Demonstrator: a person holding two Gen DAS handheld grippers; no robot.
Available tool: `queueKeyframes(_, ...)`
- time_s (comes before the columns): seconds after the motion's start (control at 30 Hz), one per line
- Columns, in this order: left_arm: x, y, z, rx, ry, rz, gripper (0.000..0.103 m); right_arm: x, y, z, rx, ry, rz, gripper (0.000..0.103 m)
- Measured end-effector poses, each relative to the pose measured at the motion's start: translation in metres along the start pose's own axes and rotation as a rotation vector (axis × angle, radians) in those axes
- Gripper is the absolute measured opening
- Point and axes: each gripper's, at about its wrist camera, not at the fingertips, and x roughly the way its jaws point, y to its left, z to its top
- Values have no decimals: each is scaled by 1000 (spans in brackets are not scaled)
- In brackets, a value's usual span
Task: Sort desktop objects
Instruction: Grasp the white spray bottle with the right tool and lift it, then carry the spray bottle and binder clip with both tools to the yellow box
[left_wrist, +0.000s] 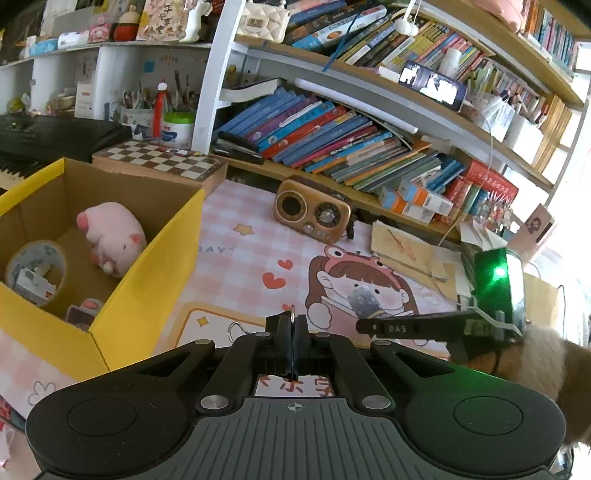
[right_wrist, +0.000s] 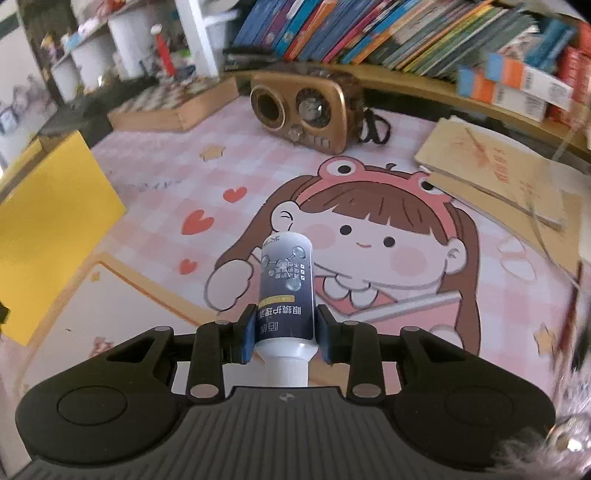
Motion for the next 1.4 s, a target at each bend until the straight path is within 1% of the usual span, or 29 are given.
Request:
queueKeyframes(0.2, -14, 6, -6, -10, -19, -19, 0, -41, 22, -24, 46, -72, -3, 30)
queueKeyframes(0.3, -23, 11, -8, -27, -43, -33, 0, -56, 33, -38, 57, -77, -34, 30)
queueKeyframes(0.4, -33, 15, -12, -33, -64, -53, 0, -71, 42, -50, 79, -79, -46, 30)
queueKeyframes(0.53, -39, 21, -21, -24, -47, -81, 0, -93, 63, -62, 66, -105, -57, 30)
queueKeyframes(0.63, -47, 29, -27, -21, -40, -111, 0, -109, 83, -71, 89, -128, -63, 30)
queueKeyframes(0.77, -62, 43, -31, 10, -44, -144, 0, -126, 112, -85, 107, -158, -86, 30)
queueKeyframes(0.97, -91, 80, -42, 14, -39, -180, 0, -137, 156, -109, 141, -171, -125, 30)
queueKeyframes(1.17, -121, 119, -50, 24, -22, -199, 0, -143, 212, -131, 144, -154, -139, 30)
queueKeyframes(1.27, -132, 136, -56, 32, -2, -206, 0, -143, 236, -144, 154, -145, -147, 30)
queueKeyframes(1.4, -147, 158, -62, 44, 4, -207, 0, -141, 266, -162, 179, -123, -146, 30)
